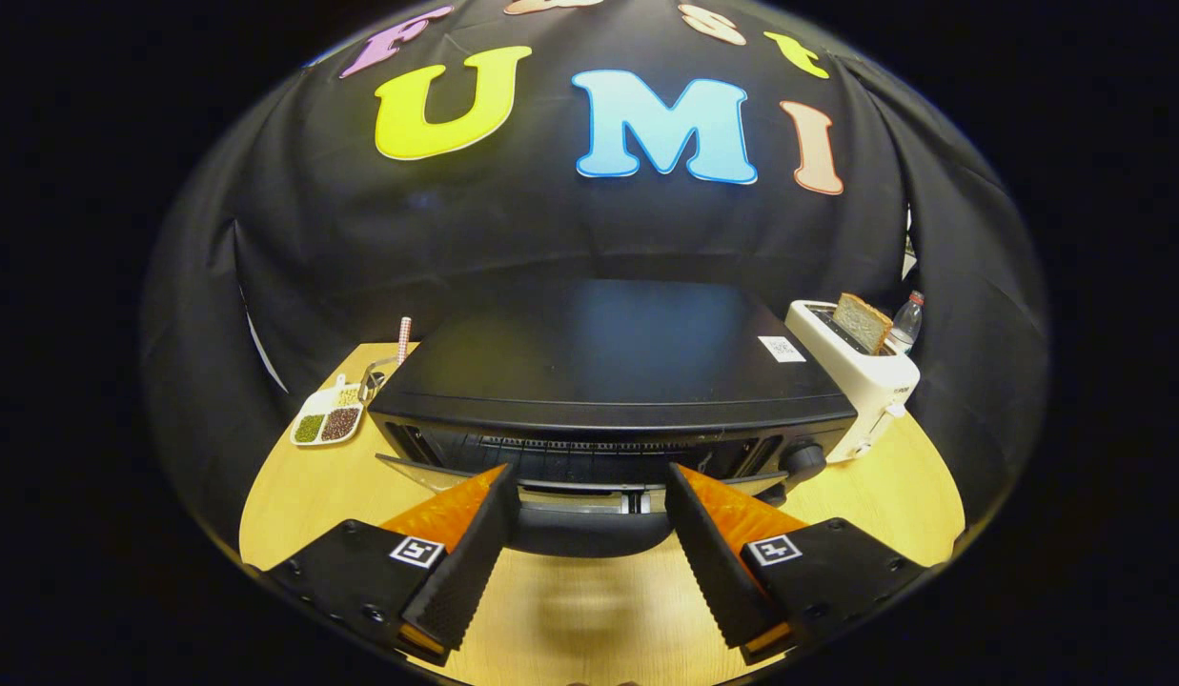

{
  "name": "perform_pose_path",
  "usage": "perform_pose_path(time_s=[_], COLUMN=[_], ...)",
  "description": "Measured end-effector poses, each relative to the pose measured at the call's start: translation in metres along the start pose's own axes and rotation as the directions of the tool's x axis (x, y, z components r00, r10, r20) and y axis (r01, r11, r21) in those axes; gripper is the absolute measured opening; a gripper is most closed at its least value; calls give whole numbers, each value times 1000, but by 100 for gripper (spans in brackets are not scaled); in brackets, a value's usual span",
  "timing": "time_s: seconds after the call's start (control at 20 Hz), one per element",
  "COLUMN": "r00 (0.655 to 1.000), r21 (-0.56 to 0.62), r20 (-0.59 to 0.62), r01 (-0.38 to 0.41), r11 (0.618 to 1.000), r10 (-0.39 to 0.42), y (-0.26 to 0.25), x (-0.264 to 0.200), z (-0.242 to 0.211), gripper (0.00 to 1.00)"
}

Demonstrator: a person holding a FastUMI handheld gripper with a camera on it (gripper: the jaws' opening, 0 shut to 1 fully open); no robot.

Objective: Open the toaster oven, put the food inside, and close the toaster oven door.

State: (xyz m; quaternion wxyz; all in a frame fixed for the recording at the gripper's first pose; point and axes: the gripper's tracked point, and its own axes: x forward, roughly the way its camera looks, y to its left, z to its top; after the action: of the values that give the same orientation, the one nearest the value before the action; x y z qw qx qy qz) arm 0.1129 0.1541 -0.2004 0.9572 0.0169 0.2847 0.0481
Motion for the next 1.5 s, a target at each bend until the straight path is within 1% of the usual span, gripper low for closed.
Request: perform_pose_path(time_s=[0.5, 0.7, 0.85, 0.95, 1.0, 1.1, 1.15, 1.25, 1.3, 1.35, 1.5], r00=[999, 995, 986, 969, 951, 886, 858, 822, 818, 824, 862], r21=[-10, -19, -18, 7, 26, 51, 63, 87, 80, 61, -16], r20=[-46, -93, -157, -238, -301, -457, -509, -562, -568, -559, -498], r01=[-8, -23, -50, -62, -72, -61, -49, -46, -55, -72, -123], r11=[1000, 1000, 999, 998, 997, 997, 997, 995, 995, 996, 992], r10=[8, 22, 47, 62, 77, 78, 75, 87, 91, 94, 99], y=[0, 0, 0, 0, -1, -9, -18, -26, -28, -32, -44], x=[-17, -28, -36, -40, -39, -43, -50, -60, -64, -66, -68], z=[-20, -40, -65, -92, -112, -159, -180, -208, -209, -209, -197], gripper=[99, 98, 97, 96, 96, 97, 97, 97, 99, 99, 99])
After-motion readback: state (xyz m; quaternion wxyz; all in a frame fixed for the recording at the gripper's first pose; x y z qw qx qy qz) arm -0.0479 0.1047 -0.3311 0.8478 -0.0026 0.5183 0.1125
